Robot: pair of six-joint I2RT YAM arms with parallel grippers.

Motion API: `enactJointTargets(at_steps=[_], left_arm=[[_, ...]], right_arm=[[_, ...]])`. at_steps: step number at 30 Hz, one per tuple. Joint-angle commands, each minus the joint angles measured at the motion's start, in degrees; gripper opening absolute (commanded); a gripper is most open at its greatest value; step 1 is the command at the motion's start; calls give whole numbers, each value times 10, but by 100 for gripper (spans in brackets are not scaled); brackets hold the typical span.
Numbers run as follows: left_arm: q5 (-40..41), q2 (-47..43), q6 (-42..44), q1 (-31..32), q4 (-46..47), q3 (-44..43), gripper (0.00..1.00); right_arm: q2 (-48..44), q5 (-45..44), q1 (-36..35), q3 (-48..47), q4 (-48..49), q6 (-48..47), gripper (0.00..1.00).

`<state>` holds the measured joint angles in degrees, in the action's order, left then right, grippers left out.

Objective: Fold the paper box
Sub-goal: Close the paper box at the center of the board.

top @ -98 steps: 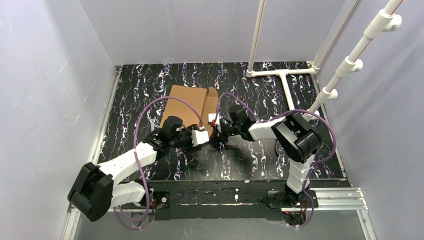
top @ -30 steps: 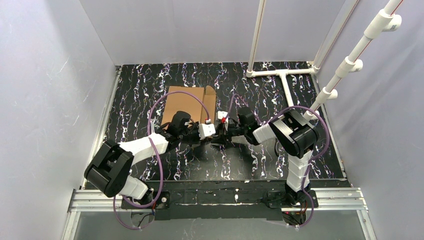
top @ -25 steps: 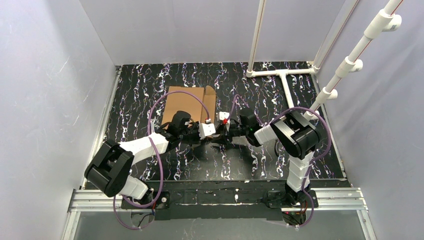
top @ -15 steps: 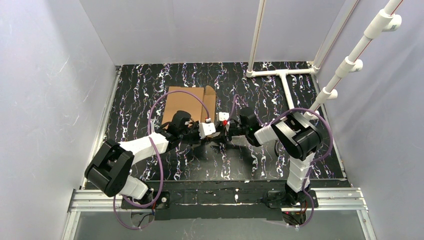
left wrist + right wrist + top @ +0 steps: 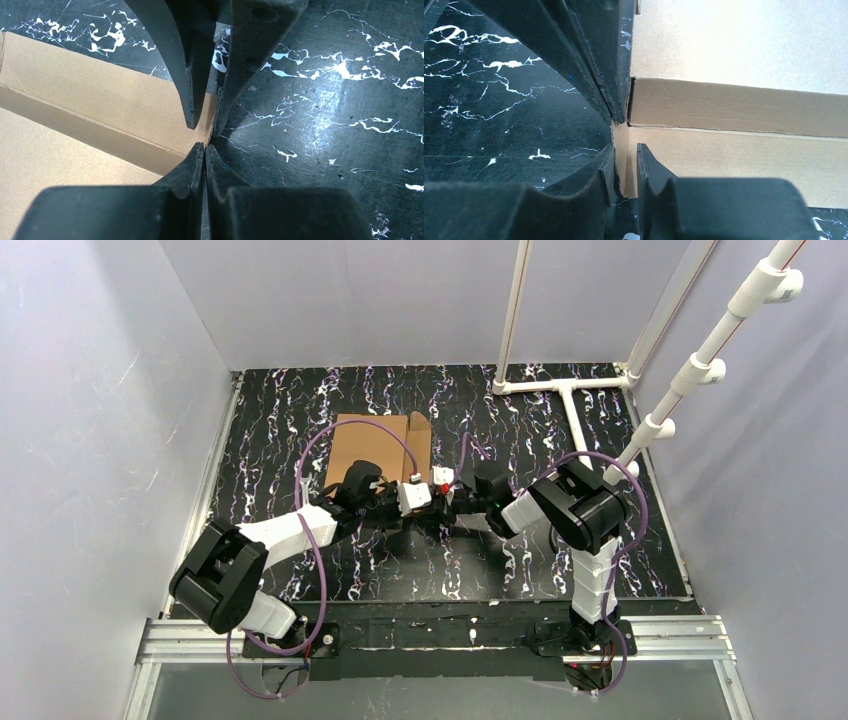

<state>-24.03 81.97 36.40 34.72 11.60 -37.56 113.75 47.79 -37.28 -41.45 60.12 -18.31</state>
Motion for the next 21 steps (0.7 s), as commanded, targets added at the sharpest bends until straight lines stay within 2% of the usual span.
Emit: enactJointTargets(at_steps=[1, 4, 6, 8, 9, 13, 15, 18, 21], left_arm=[[-17, -7, -20, 1, -3, -21, 0], [-15, -7, -34, 1, -3, -25, 0], [-9, -11, -51, 1, -1, -26, 10], [1, -24, -81, 0, 0, -27, 22], [13, -34, -105, 1, 0, -29, 31], [62, -100, -243, -9, -2, -33, 64], [79, -143, -308, -23, -9, -27, 76], [135, -209, -425, -53, -39, -15, 88], [202, -248, -506, -98, -168, -37, 96]], right_arm=[[-1, 6, -8, -23, 15, -21, 26], [-2, 19, -8, -30, -10, -35, 10], [-5, 27, -9, -37, -33, -46, 1], [-10, 29, -8, -36, -54, -63, 1], [-15, 29, -8, -34, -64, -74, 1], [-34, 31, -9, -31, -131, -130, 1], [-42, 28, -9, -33, -172, -169, 1], [-57, 29, -9, -37, -240, -209, 1], [-76, 32, -9, -40, -314, -248, 1]])
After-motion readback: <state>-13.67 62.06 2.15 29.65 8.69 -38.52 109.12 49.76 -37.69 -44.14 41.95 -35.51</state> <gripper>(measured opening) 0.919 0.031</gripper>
